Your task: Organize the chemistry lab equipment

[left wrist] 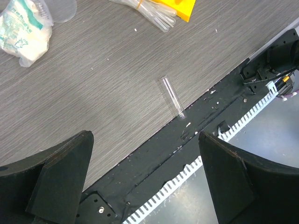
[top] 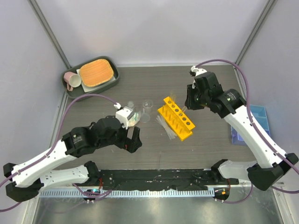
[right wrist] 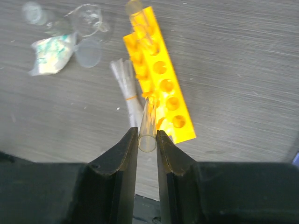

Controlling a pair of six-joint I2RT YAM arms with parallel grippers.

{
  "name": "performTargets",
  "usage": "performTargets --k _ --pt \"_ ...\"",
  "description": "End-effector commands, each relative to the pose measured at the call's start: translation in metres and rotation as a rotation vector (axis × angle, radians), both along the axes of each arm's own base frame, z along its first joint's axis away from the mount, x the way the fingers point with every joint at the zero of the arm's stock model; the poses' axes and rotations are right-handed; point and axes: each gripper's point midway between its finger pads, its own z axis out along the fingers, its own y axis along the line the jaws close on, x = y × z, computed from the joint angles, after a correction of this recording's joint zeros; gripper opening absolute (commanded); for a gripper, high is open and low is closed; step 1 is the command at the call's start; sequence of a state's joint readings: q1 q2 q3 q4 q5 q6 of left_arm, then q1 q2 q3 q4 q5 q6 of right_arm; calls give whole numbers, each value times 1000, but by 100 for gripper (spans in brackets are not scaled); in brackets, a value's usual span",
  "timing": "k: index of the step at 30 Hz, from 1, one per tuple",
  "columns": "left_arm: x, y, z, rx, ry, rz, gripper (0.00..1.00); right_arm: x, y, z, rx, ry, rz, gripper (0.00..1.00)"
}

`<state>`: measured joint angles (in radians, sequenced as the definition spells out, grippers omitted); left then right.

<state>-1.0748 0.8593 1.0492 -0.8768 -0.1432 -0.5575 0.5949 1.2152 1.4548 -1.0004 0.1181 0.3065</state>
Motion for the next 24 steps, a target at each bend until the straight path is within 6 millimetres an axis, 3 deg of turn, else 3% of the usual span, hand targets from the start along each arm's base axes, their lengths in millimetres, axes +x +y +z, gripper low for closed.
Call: performTargets --k 1,8,13,19,24 --pt "1 8 2 -6 -18 25 100 29 -9 13 -10 -63 -42 3" --pt "-1 19 2 7 -30 31 100 61 -1 4 26 -34 -77 3" --pt "-1 25 1 29 -44 30 100 77 -1 9 3 -60 -103 3" --pt "-1 26 1 42 -41 29 100 87 3 0 -17 -40 -107 3" --pt "-1 27 0 43 -43 31 100 86 -6 -7 -60 -31 -126 3"
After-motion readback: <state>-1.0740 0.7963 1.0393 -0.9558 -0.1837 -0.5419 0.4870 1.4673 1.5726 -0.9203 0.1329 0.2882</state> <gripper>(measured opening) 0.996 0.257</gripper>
